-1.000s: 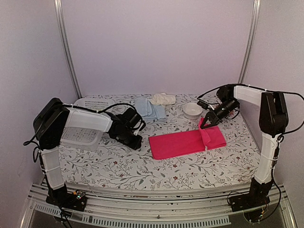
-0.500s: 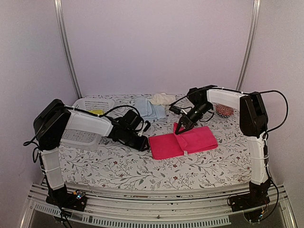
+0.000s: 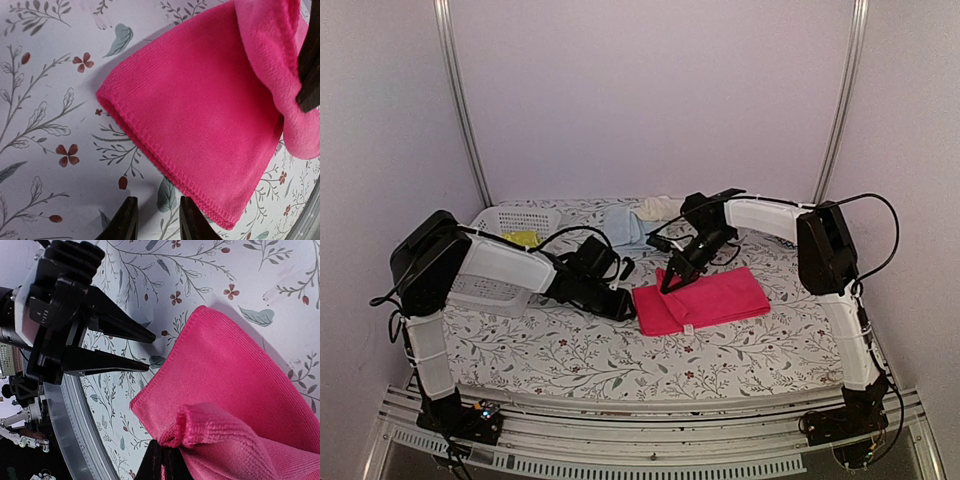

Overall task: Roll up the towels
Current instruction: Fold the bin.

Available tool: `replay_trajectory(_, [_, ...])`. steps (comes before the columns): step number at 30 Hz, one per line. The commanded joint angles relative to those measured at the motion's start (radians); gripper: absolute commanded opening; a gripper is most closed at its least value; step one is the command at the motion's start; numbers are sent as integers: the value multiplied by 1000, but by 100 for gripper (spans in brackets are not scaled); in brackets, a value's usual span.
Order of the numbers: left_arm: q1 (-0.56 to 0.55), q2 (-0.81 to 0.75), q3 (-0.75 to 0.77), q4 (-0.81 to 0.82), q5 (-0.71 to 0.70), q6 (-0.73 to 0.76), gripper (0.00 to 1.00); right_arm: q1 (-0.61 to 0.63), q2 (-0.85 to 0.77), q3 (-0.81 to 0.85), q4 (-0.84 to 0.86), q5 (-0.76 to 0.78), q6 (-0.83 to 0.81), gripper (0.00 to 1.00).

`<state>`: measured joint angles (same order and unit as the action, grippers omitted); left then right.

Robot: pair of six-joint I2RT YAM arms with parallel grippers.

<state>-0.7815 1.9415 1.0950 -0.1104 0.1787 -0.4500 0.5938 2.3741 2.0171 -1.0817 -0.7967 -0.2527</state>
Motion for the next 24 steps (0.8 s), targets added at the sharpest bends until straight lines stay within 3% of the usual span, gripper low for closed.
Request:
replay_trajectory(1, [-3, 3, -37, 36, 15, -25, 32, 32, 23, 27, 42, -5, 56, 3])
replay_trajectory(24, [-2, -2, -71, 66, 12, -45, 32, 56, 125, 104, 92, -58, 120, 3])
